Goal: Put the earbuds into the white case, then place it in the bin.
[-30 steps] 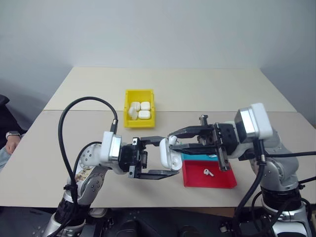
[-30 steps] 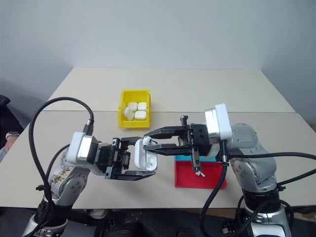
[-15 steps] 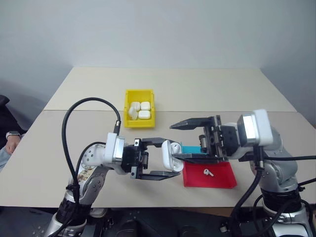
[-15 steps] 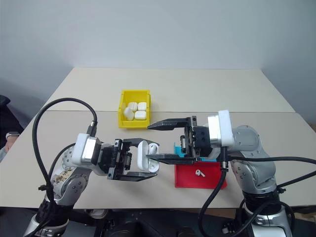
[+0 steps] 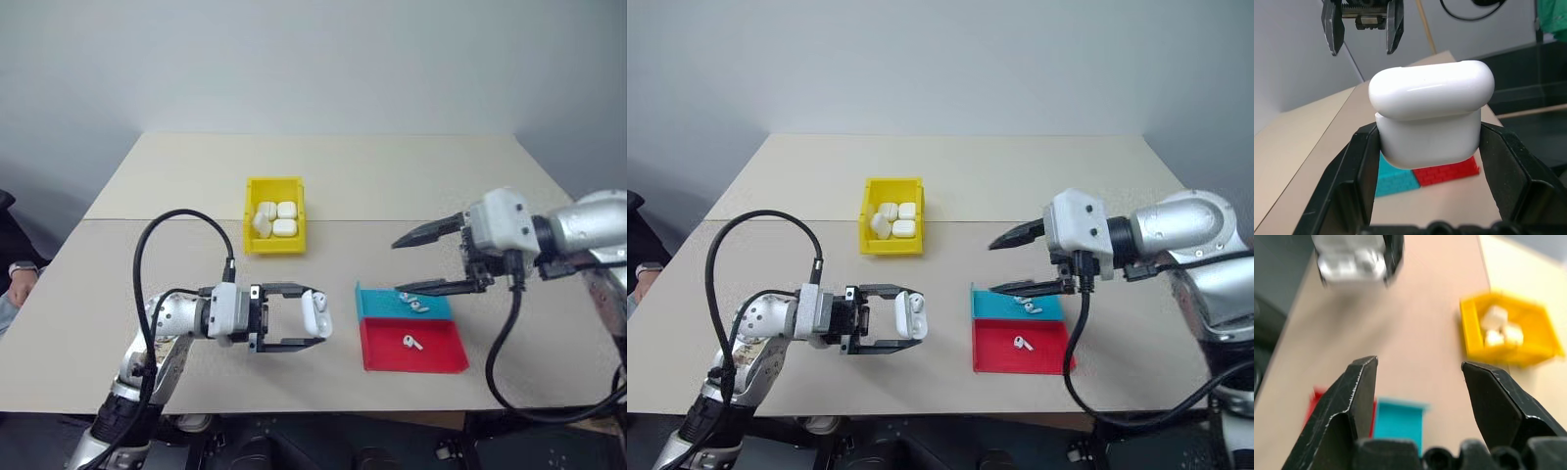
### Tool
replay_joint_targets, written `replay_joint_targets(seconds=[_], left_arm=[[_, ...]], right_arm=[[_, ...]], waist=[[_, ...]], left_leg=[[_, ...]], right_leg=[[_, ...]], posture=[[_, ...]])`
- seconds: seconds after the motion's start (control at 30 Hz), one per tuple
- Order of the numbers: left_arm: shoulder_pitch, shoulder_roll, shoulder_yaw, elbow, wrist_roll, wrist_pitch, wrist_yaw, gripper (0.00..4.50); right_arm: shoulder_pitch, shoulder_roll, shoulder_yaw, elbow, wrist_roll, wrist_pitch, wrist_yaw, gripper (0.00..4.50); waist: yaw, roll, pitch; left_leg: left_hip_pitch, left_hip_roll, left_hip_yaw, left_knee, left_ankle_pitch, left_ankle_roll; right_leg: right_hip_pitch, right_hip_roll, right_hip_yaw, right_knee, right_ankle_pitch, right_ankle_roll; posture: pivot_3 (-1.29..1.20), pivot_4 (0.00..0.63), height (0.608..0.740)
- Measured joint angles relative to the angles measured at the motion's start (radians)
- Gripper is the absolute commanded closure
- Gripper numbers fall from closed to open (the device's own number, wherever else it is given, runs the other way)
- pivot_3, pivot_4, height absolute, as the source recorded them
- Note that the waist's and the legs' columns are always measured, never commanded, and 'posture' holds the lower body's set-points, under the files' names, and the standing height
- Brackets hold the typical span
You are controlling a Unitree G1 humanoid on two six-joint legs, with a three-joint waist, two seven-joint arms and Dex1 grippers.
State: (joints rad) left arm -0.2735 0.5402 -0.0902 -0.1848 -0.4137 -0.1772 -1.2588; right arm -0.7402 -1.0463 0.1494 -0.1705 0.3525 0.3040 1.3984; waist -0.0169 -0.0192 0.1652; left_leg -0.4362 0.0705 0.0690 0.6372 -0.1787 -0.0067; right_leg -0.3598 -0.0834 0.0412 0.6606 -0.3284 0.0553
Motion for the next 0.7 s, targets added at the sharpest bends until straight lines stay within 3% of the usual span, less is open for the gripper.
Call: replay_joint_targets(seconds=[0.23, 0.43, 0.7], left_arm=[[0.058, -0.01, -0.004, -0.017, 0.048, -0.03, 0.074, 1.71], [0.095, -0.014, -0.011, -0.036, 0.079, -0.037, 0.124, 1.71], [0.127, -0.021, -0.02, -0.091, 0.084, -0.036, 0.181, 1.71]], right_arm=[[-0.22, 0.111, 0.265, 0.27, -0.312, -0.014, 0.066, 1.23], [-0.268, 0.2, 0.356, 0.405, -0.437, -0.057, 0.091, 1.23], [-0.269, 0.24, 0.397, 0.496, -0.553, -0.12, 0.099, 1.23]], waist=[[0.002, 0.0, 0.0], [0.011, 0.0, 0.0], [0.011, 0.0, 0.0]], left_leg=[[-0.005, 0.0, 0.002, -0.001, 0.0, 0.0], [-0.006, 0.0, 0.003, -0.001, 0.0, 0.0], [-0.006, 0.0, 0.004, -0.001, 0.0, 0.0]], right_leg=[[-0.008, 0.0, 0.002, 0.003, 0.0, 0.0], [-0.009, 0.0, 0.002, 0.002, 0.0, 0.0], [-0.009, 0.0, 0.002, 0.003, 0.0, 0.0]], posture=[[0.0, 0.15, 0.74], [0.0, 0.15, 0.74], [0.0, 0.15, 0.74]])
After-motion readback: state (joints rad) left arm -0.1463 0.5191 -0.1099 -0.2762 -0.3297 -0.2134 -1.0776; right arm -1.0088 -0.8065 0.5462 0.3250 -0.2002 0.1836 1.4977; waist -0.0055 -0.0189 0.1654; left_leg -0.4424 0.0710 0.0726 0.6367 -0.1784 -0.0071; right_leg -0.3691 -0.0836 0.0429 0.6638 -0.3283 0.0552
